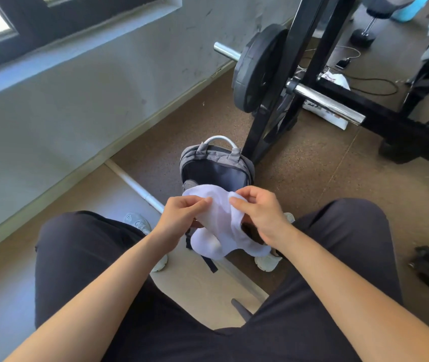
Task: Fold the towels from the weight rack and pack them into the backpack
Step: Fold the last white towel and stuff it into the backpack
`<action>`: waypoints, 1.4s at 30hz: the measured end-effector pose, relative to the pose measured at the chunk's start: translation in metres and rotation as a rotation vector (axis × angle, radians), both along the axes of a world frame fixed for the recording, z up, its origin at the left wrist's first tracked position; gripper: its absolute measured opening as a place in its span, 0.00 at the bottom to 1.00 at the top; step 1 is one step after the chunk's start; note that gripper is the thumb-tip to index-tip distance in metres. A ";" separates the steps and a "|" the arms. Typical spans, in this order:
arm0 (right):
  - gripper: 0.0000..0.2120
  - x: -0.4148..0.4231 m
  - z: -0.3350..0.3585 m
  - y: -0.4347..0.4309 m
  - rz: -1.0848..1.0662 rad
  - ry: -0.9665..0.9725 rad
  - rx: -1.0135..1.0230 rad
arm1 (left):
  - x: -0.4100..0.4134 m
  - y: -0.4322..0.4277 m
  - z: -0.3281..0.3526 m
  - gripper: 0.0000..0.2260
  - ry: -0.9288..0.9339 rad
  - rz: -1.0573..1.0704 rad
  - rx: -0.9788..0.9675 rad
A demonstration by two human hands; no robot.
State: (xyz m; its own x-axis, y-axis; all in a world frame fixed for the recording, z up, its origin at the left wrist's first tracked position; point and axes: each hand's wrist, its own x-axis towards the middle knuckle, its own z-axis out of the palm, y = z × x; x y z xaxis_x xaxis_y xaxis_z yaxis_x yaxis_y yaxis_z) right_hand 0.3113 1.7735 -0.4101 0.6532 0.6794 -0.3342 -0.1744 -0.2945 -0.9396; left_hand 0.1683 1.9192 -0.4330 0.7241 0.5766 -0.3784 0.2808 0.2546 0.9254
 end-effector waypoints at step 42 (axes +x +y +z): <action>0.06 0.015 0.026 -0.012 0.423 -0.393 0.085 | 0.002 0.006 -0.009 0.06 -0.110 -0.266 0.377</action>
